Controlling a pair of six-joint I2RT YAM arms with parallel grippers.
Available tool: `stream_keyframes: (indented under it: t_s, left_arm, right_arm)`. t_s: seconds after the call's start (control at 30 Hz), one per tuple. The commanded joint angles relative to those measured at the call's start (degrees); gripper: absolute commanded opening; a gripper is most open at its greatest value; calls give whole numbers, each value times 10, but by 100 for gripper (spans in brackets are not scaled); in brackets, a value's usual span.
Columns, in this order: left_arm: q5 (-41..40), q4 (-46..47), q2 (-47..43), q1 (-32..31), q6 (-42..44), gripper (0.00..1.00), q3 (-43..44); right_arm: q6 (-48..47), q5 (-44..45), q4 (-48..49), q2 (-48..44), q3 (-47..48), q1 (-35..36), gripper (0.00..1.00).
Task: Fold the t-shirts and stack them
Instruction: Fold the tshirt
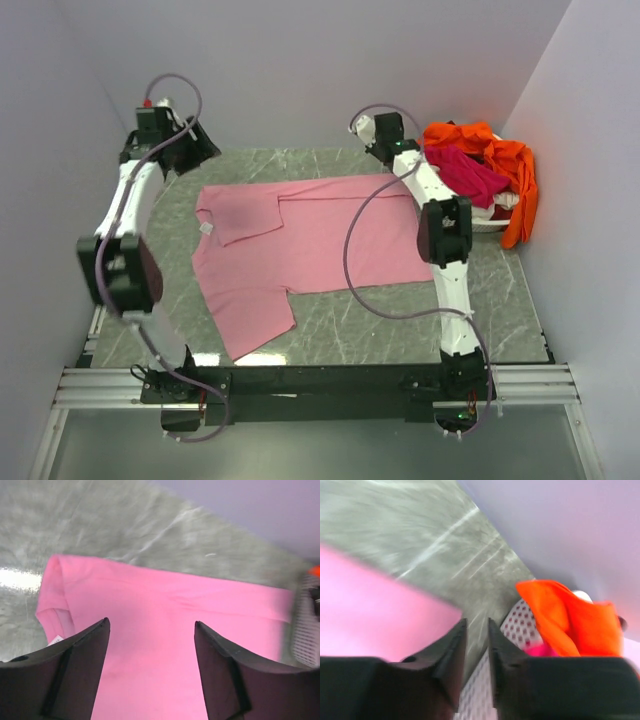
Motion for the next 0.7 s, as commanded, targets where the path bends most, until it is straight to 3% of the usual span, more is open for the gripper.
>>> stream_keyframes:
  t_s: [0.0, 0.1, 0.2, 0.33, 0.53, 0.67]
  left_arm:
    - [12, 34, -191, -17, 19, 75, -74]
    - [-5, 14, -299, -60, 17, 76, -205]
    - [-53, -26, -394, -128, -1, 76, -287]
    - [-96, -90, -478, -236, -80, 70, -371]
    - [-164, -170, -552, -371, -266, 70, -489]
    - [-213, -229, -537, -455, -416, 68, -530]
  right_arm:
    - [70, -132, -19, -205, -64, 20, 33]
    - [104, -298, -76, -340, -223, 24, 44]
    - [114, -460, -121, -464, -365, 30, 50]
    - [129, -565, -122, -650, -538, 41, 52]
    - [193, -560, -101, -832, -702, 42, 53]
    - [223, -536, -71, -886, -772, 42, 53]
